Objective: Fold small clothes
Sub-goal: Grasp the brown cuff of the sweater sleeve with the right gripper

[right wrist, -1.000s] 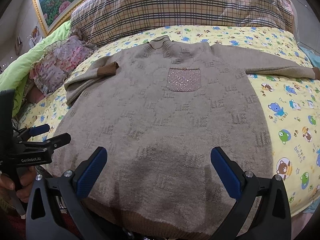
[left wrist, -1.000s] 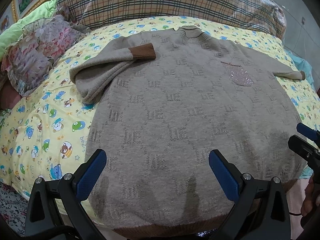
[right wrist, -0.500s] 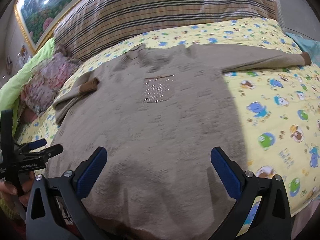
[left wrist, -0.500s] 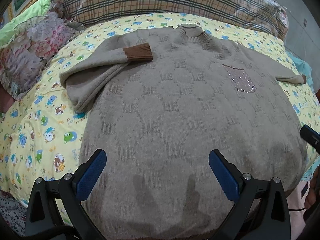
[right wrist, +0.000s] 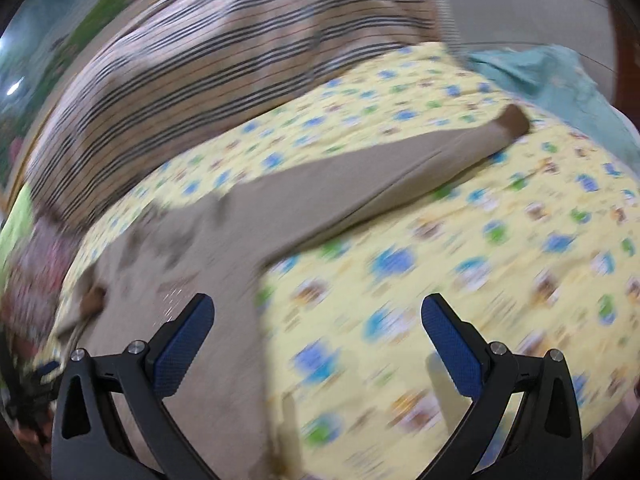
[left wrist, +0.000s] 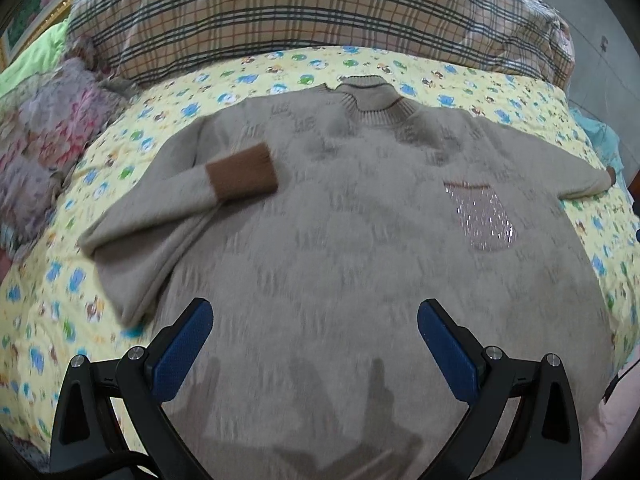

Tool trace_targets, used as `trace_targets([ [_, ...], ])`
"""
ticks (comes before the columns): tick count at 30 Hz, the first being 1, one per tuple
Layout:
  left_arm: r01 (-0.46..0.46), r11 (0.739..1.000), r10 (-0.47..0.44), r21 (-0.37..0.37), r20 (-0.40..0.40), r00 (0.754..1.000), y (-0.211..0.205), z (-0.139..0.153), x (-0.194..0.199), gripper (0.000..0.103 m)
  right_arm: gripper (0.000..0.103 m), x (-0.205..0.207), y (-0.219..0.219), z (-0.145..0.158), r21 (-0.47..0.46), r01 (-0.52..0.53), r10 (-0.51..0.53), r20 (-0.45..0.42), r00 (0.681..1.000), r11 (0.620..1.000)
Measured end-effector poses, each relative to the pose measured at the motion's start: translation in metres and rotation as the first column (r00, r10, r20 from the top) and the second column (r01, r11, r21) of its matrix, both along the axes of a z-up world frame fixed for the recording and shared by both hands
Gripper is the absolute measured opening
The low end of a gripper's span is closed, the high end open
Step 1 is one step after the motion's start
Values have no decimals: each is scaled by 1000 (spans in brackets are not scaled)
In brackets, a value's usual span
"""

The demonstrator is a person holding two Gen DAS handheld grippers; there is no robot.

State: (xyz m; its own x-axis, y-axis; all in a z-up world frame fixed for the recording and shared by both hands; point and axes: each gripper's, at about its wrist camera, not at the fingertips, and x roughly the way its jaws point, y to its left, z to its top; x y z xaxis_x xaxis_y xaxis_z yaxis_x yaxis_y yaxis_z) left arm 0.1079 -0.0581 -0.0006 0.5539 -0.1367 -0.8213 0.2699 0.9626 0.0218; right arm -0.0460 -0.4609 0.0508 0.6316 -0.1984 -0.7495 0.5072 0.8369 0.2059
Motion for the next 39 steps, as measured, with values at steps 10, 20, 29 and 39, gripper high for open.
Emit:
trace_targets([
  [10,9,1000,-9,4,6,1000,-23,0,62,102,103,42,-147,11,-37,294,-296,-48,954,955],
  [20,2,1000,-3,-13,-64,998,-36,-27,107,102,75,78,-241,-36,21,449,-439,-177,881,893],
  [29,-10,1000,8,-24,-92,996,-24,-45,123,102,13,65,-238,-20,76,389,-391,14,920,918],
  [39,-63,995,55,-83,-94,994,23,-34,116,102,10,125,-57,22,218,-142,83,262,962,965],
])
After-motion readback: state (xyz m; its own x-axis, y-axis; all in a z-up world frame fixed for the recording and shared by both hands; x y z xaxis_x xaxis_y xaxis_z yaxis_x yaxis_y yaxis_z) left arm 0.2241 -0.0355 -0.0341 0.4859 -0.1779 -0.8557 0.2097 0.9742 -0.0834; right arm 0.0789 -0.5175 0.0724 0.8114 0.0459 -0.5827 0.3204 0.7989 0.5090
